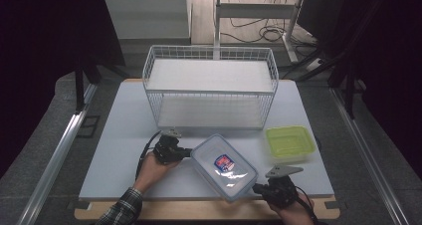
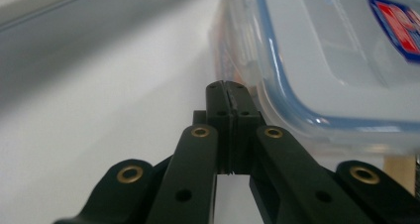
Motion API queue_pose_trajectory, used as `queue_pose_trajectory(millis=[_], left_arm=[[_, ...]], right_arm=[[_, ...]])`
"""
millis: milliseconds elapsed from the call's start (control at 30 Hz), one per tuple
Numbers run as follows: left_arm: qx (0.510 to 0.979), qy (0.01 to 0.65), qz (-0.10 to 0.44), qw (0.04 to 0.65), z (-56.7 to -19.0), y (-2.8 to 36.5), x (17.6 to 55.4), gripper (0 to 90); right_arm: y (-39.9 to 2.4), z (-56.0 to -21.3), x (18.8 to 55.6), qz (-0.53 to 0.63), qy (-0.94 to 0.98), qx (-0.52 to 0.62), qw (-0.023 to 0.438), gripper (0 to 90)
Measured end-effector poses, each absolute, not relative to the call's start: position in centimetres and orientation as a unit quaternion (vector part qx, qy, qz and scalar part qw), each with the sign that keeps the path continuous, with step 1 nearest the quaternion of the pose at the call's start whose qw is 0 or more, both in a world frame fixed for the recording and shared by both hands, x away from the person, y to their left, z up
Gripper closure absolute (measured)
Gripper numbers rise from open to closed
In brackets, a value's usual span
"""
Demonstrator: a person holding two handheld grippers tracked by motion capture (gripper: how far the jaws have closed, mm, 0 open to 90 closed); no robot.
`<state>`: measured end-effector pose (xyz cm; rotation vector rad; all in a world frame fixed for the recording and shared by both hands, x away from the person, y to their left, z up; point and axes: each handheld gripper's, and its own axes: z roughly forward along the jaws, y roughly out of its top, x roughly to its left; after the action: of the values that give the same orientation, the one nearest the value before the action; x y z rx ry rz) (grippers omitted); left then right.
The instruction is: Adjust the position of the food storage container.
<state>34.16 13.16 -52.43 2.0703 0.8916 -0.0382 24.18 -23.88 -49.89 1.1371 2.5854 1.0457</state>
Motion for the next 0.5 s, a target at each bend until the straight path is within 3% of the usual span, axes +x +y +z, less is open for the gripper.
queue_pose_trajectory(millis=[267,400,500], left_arm=[[0.838,0.362,-0.014,0.408,-52.0,13.9,32.7,90.0],[0.847,0.347,-0.041,0.4,-51.9,14.5,32.3,90.0],[0.845,0.367,-0.013,0.389,-51.9,15.1,33.0,90.0]], right_arm=[[-23.8,-50.2,27.5,0.336,0.852,0.392,0.088,89.7],[-23.7,-50.4,28.6,0.334,0.849,0.397,0.096,89.6],[-23.6,-50.5,29.8,0.34,0.845,0.404,0.088,89.6]])
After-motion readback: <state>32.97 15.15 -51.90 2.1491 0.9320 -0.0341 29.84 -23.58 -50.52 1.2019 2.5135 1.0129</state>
